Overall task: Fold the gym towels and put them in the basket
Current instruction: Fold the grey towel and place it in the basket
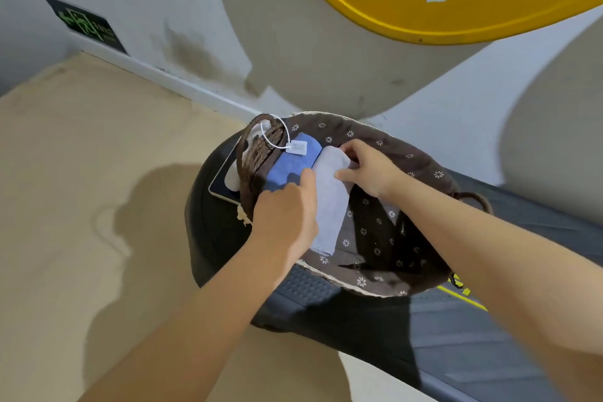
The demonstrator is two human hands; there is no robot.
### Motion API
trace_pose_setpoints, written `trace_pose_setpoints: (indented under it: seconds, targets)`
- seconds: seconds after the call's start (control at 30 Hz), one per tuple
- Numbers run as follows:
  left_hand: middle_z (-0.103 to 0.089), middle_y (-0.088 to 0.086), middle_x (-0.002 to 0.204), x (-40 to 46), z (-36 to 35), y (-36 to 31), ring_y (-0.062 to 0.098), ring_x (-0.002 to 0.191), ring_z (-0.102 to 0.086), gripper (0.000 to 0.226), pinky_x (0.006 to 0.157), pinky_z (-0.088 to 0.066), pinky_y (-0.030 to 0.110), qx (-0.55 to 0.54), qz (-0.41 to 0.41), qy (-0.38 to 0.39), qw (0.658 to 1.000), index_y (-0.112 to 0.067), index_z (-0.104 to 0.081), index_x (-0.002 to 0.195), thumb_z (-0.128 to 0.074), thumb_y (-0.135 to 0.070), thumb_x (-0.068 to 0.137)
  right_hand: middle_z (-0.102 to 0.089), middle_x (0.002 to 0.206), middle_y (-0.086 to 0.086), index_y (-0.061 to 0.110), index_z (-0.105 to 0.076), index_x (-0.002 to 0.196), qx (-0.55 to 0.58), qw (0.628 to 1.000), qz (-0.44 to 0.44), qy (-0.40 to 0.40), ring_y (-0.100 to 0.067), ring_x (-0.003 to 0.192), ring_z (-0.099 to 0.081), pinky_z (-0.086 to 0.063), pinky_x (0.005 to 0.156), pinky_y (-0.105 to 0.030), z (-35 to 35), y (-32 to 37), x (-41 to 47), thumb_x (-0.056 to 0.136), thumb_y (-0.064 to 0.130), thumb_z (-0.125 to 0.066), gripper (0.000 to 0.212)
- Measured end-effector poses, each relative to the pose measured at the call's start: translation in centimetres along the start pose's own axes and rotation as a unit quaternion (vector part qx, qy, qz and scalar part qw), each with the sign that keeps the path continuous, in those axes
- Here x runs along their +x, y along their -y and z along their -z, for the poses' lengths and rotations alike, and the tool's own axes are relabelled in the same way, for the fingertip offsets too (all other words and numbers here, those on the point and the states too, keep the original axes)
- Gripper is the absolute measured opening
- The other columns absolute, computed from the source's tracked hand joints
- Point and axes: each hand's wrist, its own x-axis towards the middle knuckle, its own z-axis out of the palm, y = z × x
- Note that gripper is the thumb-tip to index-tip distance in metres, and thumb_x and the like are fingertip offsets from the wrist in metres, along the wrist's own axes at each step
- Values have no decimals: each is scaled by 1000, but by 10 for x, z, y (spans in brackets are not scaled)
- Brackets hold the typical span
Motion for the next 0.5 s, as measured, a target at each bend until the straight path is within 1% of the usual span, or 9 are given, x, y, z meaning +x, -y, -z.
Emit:
trace_pose_setpoints:
  seconds: [0.1,0.17,0.23,0.27,0.3,0.37,0.4,0.43,0.5]
  targets:
    - [-57,5,92,-2,-2,0,23,67,-46,26,51,-21,28,-12,16,-4,1000,-12,-34,112,-48,-14,90,-54,117,-12,5,-42,115,-173,979,0,-107,-31,104,-56,-40,73,-35,-8,7,-16,86,30,-62,43]
    - [-56,4,95,-4,-6,1,23,74,-49,31,63,-29,29,7,25,-37,999,-14,-39,111,-55,-16,85,-46,121,-14,4,-38,114,-189,970,11,-151,-36,101,-56,-38,70,-35,-13,12,-32,87,25,-60,42]
    - [-52,8,112,-6,-8,3,28,96,-52,50,75,-38,36,30,34,-68,997,-16,-44,118,-68,-23,75,-41,124,-13,5,-37,115,-118,985,0,-129,-36,102,-54,-37,73,-32,-15,12,-46,82,21,-65,47]
    - [-42,11,128,-6,-7,4,31,112,-45,60,86,-38,39,27,44,-47,998,-19,-39,128,-67,-28,75,-37,128,-12,6,-36,120,-92,990,-7,-106,-34,108,-51,-37,77,-30,-17,9,-52,79,22,-70,56]
    - [-30,13,140,-6,-7,5,32,122,-36,67,96,-33,40,16,54,-13,998,-23,-29,137,-63,-31,79,-30,135,-13,7,-32,128,-91,992,-13,-81,-33,117,-46,-37,84,-30,-18,7,-58,75,24,-74,69]
    - [-16,14,148,-4,-7,5,34,127,-29,71,103,-27,41,11,65,35,997,-29,-16,142,-56,-33,84,-13,147,-15,10,-18,142,-167,984,-19,-57,-32,132,-27,-33,102,-36,-23,6,-70,72,34,-76,94]
    - [-12,15,149,-2,-6,4,36,127,-29,71,104,-27,42,13,67,41,997,-30,-14,143,-55,-33,85,-12,148,-15,11,-13,145,-219,973,-10,-71,-32,132,-25,-32,104,-38,-28,7,-74,73,38,-74,98]
    - [-8,16,151,-1,-8,4,37,128,-28,72,104,-26,43,12,66,47,997,-31,-13,143,-55,-34,85,-16,145,-15,10,-12,145,-245,966,4,-88,-31,128,-28,-34,102,-38,-33,8,-77,76,38,-72,96]
    - [-7,18,152,1,-6,4,38,130,-26,75,106,-25,43,10,68,66,995,-30,-12,144,-57,-36,84,-26,138,-15,7,-14,143,-211,974,16,-82,-31,124,-33,-34,100,-36,-42,10,-76,81,32,-68,86]
